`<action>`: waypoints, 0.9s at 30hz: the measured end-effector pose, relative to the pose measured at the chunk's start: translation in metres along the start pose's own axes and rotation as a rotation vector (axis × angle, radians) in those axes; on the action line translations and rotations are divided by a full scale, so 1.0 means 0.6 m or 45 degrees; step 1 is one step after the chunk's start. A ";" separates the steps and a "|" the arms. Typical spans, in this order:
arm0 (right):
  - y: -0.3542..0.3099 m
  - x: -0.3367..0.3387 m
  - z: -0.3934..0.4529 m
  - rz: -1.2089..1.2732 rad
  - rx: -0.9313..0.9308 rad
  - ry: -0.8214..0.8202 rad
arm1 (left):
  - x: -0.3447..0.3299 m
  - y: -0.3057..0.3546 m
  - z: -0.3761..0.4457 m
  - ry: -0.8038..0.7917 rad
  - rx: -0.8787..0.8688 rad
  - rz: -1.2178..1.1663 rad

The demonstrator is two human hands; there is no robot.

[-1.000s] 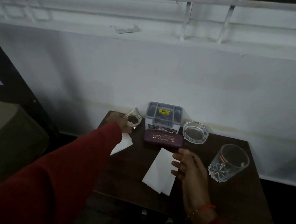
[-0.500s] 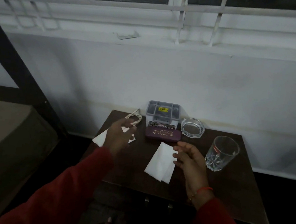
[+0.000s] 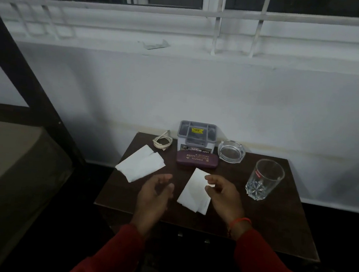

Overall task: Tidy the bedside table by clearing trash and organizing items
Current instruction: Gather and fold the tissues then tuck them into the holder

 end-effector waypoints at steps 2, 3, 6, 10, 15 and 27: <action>0.006 0.001 0.006 -0.082 -0.021 -0.008 | -0.009 -0.001 0.020 -0.016 -0.048 0.096; 0.008 0.001 0.009 -0.131 -0.030 -0.012 | -0.012 0.001 0.027 -0.027 -0.067 0.141; 0.017 -0.005 0.013 -0.360 -0.073 -0.086 | -0.009 0.004 0.046 -0.023 -0.167 0.297; 0.016 -0.008 0.001 -0.645 -0.195 -0.162 | 0.040 0.010 0.074 0.128 -0.419 0.678; 0.010 -0.020 -0.015 -0.777 -0.231 -0.301 | 0.136 -0.015 0.113 0.372 -0.200 0.998; 0.012 -0.052 -0.018 -0.846 -0.207 -0.464 | 0.072 -0.047 0.090 -0.288 0.161 1.440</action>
Point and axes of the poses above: each hand's wrist, its own z-axis towards the middle knuckle, its own x-axis out of the back of the hand, y = z × x, the point moved 3 cm from there along z, towards the middle knuckle, and after that the axes turned 5 degrees about -y, right-handed, at the moved point
